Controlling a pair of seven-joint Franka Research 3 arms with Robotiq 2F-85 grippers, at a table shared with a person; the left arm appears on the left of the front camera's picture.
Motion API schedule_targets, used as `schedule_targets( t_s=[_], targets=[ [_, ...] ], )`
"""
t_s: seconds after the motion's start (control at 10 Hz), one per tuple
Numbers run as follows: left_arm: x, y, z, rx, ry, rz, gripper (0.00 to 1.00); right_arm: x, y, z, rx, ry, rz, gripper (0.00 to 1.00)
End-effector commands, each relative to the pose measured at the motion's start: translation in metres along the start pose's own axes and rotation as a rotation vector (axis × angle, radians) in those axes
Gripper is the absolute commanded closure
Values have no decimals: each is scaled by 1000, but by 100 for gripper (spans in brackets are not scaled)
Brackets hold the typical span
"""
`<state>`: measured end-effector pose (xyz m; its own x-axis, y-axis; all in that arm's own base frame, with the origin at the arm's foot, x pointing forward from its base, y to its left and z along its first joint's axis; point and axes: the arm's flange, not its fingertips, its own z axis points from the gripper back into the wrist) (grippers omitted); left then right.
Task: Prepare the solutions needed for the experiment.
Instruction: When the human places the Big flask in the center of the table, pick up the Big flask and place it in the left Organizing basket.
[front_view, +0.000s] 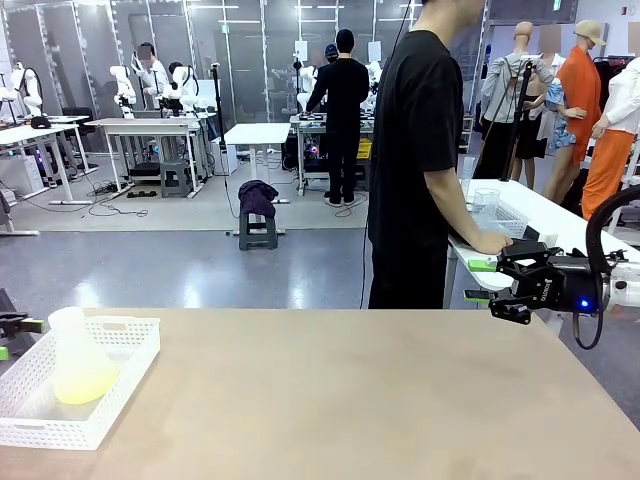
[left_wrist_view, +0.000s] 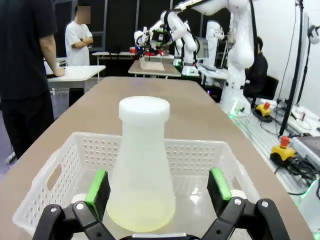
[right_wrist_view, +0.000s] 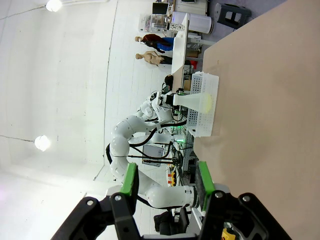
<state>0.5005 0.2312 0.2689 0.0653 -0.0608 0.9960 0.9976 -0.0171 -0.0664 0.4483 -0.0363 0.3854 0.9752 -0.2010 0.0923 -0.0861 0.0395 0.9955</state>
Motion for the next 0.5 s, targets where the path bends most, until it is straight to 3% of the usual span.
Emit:
schedule_targets(
  t_s=[0.0,0.1,0.4],
  targets=[
    [16,-7,15,-69,-73,172,0,1,2,-1,7,-2,6,41],
    [36,-22,16,-143,-147,314,0,1,2,-1,7,-2,6,41],
    [72,-44,13,-171,-132,748,0,1,2,-1,7,-2,6,41]
  ],
)
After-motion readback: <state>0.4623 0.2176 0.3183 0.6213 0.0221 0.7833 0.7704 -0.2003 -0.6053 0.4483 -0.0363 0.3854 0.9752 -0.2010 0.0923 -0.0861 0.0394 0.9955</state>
